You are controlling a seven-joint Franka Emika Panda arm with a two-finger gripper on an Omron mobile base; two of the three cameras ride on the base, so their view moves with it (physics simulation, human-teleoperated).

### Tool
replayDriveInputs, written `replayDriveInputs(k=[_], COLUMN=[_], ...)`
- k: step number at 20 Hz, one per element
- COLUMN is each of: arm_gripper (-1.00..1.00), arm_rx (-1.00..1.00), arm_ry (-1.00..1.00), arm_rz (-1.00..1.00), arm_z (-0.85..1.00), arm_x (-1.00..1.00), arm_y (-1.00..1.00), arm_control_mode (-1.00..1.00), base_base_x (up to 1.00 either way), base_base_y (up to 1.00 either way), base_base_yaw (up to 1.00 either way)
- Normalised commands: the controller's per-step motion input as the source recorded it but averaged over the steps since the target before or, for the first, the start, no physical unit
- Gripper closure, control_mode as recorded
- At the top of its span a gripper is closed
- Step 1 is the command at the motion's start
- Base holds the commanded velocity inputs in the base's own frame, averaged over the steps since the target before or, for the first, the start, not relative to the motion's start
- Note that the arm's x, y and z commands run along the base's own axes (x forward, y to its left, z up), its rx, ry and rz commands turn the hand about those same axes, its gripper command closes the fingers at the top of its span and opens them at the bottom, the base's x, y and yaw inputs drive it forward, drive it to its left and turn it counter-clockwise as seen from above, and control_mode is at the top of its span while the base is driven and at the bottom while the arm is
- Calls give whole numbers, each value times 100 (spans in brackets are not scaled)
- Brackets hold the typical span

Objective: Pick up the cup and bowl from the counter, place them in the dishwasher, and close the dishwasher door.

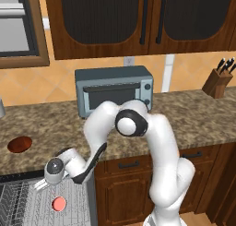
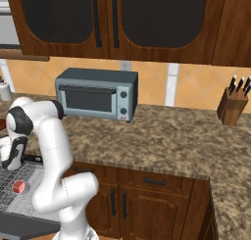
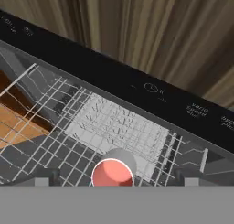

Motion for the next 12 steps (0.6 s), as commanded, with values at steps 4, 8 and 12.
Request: replayDriveInputs(k=[4,8,12], arm_gripper=[-100,-100,-100], arm_rx=[7,0,-2], arm_ry=[1,3,15], arm_rz=[23,26,22], arm_z=[100,100,100], arm_x=[-2,0,4], arm_y=[8,28,49], arm_control_mode=[-100,-100,-100], base_base_x=[0,0,0], base_base_y=[0,0,0], base_base_yaw=[0,0,0])
